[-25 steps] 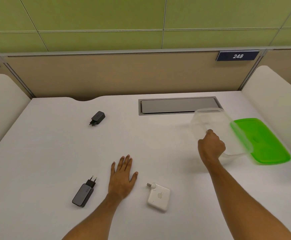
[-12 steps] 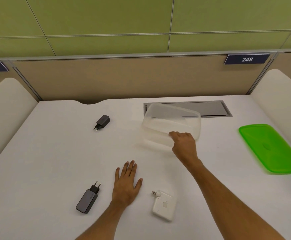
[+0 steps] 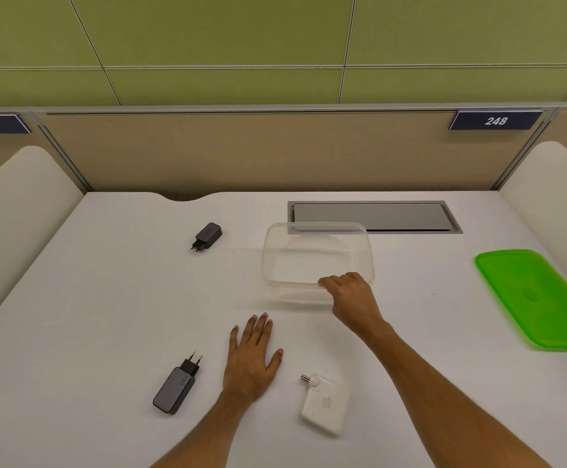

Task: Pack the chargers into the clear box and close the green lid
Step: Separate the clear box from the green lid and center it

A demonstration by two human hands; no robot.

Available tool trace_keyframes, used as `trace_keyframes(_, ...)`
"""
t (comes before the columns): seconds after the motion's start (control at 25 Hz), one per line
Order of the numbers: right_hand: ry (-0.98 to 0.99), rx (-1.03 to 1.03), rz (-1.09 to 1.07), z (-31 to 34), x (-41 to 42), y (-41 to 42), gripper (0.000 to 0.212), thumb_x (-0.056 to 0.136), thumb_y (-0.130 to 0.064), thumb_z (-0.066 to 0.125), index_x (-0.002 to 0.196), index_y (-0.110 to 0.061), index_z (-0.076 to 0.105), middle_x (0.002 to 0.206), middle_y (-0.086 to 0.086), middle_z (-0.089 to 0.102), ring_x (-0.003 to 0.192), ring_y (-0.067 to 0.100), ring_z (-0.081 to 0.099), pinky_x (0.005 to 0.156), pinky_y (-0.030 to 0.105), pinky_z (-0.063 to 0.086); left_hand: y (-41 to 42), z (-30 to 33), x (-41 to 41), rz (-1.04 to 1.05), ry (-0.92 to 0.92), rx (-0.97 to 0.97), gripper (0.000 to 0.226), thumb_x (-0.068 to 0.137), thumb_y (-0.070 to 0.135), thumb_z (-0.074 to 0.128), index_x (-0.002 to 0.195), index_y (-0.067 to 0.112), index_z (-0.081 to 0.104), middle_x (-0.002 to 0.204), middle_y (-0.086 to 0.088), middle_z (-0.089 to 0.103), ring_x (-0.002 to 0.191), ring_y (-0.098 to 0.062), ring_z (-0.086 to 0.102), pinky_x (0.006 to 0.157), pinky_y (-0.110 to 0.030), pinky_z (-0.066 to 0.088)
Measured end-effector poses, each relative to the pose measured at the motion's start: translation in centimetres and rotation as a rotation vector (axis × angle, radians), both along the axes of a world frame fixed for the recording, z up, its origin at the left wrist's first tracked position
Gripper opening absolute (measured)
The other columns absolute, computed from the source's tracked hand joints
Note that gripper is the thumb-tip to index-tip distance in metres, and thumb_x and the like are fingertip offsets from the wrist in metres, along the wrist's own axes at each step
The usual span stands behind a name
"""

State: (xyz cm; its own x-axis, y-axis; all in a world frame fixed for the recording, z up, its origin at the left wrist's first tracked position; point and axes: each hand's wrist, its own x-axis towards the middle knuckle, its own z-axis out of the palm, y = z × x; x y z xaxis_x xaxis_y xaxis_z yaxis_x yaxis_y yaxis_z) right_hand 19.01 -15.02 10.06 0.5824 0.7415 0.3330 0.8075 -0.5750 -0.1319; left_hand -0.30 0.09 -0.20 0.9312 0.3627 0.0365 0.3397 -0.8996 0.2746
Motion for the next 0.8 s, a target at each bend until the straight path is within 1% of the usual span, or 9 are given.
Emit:
trace_keyframes(0.24, 0.032, -0.024, 0.009, -0.8, 0.0, -0.5, 0.055, 0.050, 0.021, 0.066, 0.093, -0.013, 0.073, 0.076, 0.000, 0.076, 0.058, 0.027, 0.065, 0.070, 0.032, 0.053, -0.1, 0.1, 0.0, 0.000, -0.005, 0.004, 0.064, 0.092, 0.050, 0.031, 0.148, 0.018, 0.028, 0.157, 0.003, 0.023, 0.145, -0.013, 0.013, 0.116, -0.042, 0.002)
trace_keyframes(0.32, 0.056, -0.041, 0.019, -0.7, 0.0, -0.7, 0.053, 0.056, 0.020, 0.066, 0.096, -0.013, 0.073, 0.082, 0.000, 0.077, 0.062, 0.027, 0.066, 0.073, 0.032, 0.052, -0.1, 0.2, 0.0, 0.000, -0.011, -0.003, 0.064, 0.092, 0.049, 0.032, 0.148, 0.018, 0.030, 0.156, 0.003, 0.025, 0.144, -0.013, 0.015, 0.116, -0.042, 0.002)
trace_keyframes(0.4, 0.082, -0.071, 0.044, -0.5, 0.2, -0.7, 0.048, 0.066, 0.016, 0.065, 0.103, -0.014, 0.071, 0.092, 0.000, 0.077, 0.072, 0.026, 0.068, 0.080, 0.034, 0.050, -0.1, 0.2, -0.1, 0.001, -0.008, -0.008, 0.064, 0.092, 0.049, 0.032, 0.148, 0.018, 0.029, 0.156, 0.003, 0.024, 0.144, -0.013, 0.014, 0.116, -0.041, 0.001)
trace_keyframes(0.44, 0.087, -0.092, 0.055, -0.4, 0.2, -0.8, 0.044, 0.073, 0.010, 0.065, 0.109, -0.015, 0.069, 0.101, 0.000, 0.076, 0.081, 0.026, 0.068, 0.086, 0.036, 0.048, -0.1, 0.2, -0.1, 0.001, -0.004, -0.006, 0.064, 0.092, 0.050, 0.031, 0.148, 0.018, 0.029, 0.157, 0.003, 0.023, 0.145, -0.013, 0.013, 0.116, -0.041, 0.001)
trace_keyframes(0.52, 0.063, -0.118, 0.060, 0.0, 0.1, -0.9, 0.038, 0.082, -0.007, 0.065, 0.119, -0.016, 0.064, 0.118, 0.002, 0.070, 0.100, 0.025, 0.066, 0.096, 0.041, 0.045, -0.1, 0.2, 0.0, 0.003, -0.002, -0.001, 0.065, 0.092, 0.050, 0.030, 0.148, 0.018, 0.028, 0.157, 0.003, 0.023, 0.145, -0.013, 0.012, 0.116, -0.041, 0.000)
trace_keyframes(0.56, 0.047, -0.104, 0.052, 0.2, -0.2, -0.8, 0.039, 0.083, -0.014, 0.067, 0.122, -0.015, 0.063, 0.122, 0.004, 0.067, 0.105, 0.026, 0.064, 0.098, 0.043, 0.045, -0.1, 0.3, 0.0, 0.003, -0.001, -0.001, 0.065, 0.092, 0.051, 0.029, 0.148, 0.018, 0.028, 0.157, 0.003, 0.023, 0.145, -0.014, 0.012, 0.116, -0.040, -0.001)
trace_keyframes(0.64, 0.006, -0.039, 0.056, 0.6, -1.6, -0.5, 0.041, 0.081, -0.017, 0.069, 0.121, -0.011, 0.063, 0.122, 0.009, 0.067, 0.106, 0.028, 0.064, 0.097, 0.043, 0.048, -0.1, 0.3, 0.0, 0.000, -0.001, 0.002, 0.065, 0.092, 0.051, 0.029, 0.148, 0.018, 0.028, 0.157, 0.002, 0.024, 0.145, -0.015, 0.013, 0.116, -0.040, -0.001)
trace_keyframes(0.72, -0.041, 0.018, 0.107, 0.6, -3.6, -0.1, 0.039, 0.080, -0.012, 0.066, 0.119, -0.009, 0.064, 0.118, 0.011, 0.068, 0.102, 0.028, 0.064, 0.093, 0.040, 0.050, 0.0, 0.2, 0.0, -0.003, 0.004, 0.010, 0.065, 0.093, 0.052, 0.029, 0.148, 0.017, 0.028, 0.157, 0.002, 0.023, 0.145, -0.015, 0.013, 0.116, -0.041, -0.001)
trace_keyframes(0.8, -0.051, 0.001, 0.183, 0.3, -5.6, -0.3, 0.040, 0.078, -0.009, 0.064, 0.118, -0.010, 0.063, 0.116, 0.010, 0.068, 0.099, 0.026, 0.065, 0.088, 0.037, 0.052, 0.0, 0.1, 0.0, 0.003, 0.011, 0.013, 0.066, 0.093, 0.053, 0.027, 0.149, 0.018, 0.027, 0.157, 0.002, 0.022, 0.145, -0.015, 0.012, 0.116, -0.041, -0.001)
